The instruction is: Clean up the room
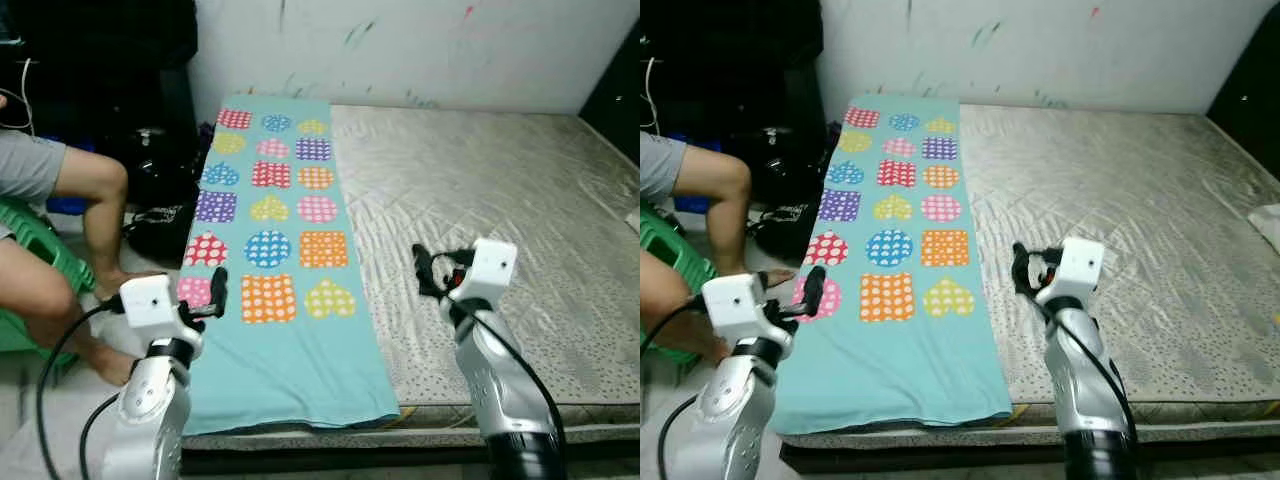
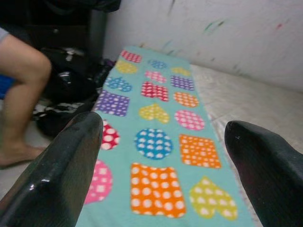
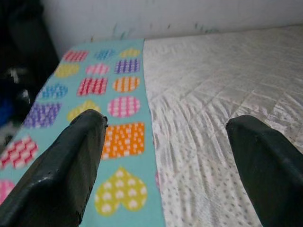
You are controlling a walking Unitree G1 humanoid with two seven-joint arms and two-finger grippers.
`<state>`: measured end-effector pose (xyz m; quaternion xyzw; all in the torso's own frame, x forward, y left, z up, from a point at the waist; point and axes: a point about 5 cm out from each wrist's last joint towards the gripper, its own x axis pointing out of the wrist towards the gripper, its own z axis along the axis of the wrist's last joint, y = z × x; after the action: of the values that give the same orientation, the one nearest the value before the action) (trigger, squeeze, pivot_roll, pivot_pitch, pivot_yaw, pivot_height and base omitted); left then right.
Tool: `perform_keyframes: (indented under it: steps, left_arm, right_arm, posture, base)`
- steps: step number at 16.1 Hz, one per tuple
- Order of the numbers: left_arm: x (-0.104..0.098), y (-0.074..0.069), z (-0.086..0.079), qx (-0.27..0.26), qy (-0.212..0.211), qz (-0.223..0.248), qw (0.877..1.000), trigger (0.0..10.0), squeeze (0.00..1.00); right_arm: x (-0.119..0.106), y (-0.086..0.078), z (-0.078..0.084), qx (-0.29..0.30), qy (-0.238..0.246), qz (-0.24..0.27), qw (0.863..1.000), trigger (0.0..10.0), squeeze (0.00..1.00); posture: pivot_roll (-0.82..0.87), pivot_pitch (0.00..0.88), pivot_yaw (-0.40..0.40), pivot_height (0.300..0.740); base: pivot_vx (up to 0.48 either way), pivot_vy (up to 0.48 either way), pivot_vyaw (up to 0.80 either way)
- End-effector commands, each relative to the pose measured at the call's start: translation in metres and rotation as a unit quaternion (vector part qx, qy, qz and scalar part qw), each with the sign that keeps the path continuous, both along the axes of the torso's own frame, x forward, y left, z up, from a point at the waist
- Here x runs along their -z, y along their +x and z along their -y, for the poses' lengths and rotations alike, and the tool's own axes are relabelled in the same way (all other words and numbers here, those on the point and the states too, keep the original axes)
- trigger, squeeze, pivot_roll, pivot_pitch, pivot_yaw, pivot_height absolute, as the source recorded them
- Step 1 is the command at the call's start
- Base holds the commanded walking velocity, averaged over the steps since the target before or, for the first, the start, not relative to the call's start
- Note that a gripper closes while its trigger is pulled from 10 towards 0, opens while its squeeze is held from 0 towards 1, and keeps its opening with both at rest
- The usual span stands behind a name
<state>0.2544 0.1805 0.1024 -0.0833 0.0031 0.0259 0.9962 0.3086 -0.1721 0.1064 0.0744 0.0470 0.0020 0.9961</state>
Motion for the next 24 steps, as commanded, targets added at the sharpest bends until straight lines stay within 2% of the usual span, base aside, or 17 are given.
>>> perform_keyframes:
  steps: [1,4,6,7,12,24]
  left_arm:
    - [-0.003,-0.003,-0.006,-0.008,0.017,0.007,1.000,10.0,0.00]
    - [0.000,-0.015,-0.027,-0.025,0.042,-0.003,0.999,10.0,0.00]
    - [0.006,-0.028,-0.041,-0.037,0.056,-0.020,0.998,10.0,0.00]
    - [0.007,-0.029,-0.042,-0.038,0.055,-0.022,0.998,10.0,0.00]
    - [0.004,-0.024,-0.032,-0.028,0.044,-0.012,0.999,10.0,0.00]
    - [0.004,-0.020,-0.029,-0.022,0.040,-0.009,0.999,10.0,0.00]
  right_arm:
    - [0.002,-0.003,0.006,-0.005,-0.012,0.000,1.000,10.0,0.00]
    - [0.003,-0.015,0.025,-0.015,-0.053,0.004,0.998,10.0,0.00]
    - [0.001,-0.020,0.048,0.009,-0.068,0.004,0.998,10.0,0.00]
    - [0.000,-0.019,0.051,0.013,-0.066,0.004,0.998,10.0,0.00]
    - [-0.001,-0.014,0.035,-0.004,-0.057,0.009,0.998,10.0,0.00]
    - [-0.002,-0.011,0.034,-0.008,-0.056,0.010,0.998,10.0,0.00]
  posture:
    - [0.05,0.034,-0.045,0.740]
    - [0.04,0.030,-0.041,0.740]
    - [0.04,0.028,-0.040,0.740]
    - [0.03,0.027,-0.041,0.740]
    - [0.03,0.024,-0.049,0.740]
    - [0.03,0.018,-0.053,0.740]
  base:
    - [0.000,0.000,0.00]
    - [0.000,0.000,0.00]
    - [0.000,0.000,0.00]
    - [0.000,0.000,0.00]
    - [0.000,0.000,-0.64]
    - [0.000,0.000,-0.80]
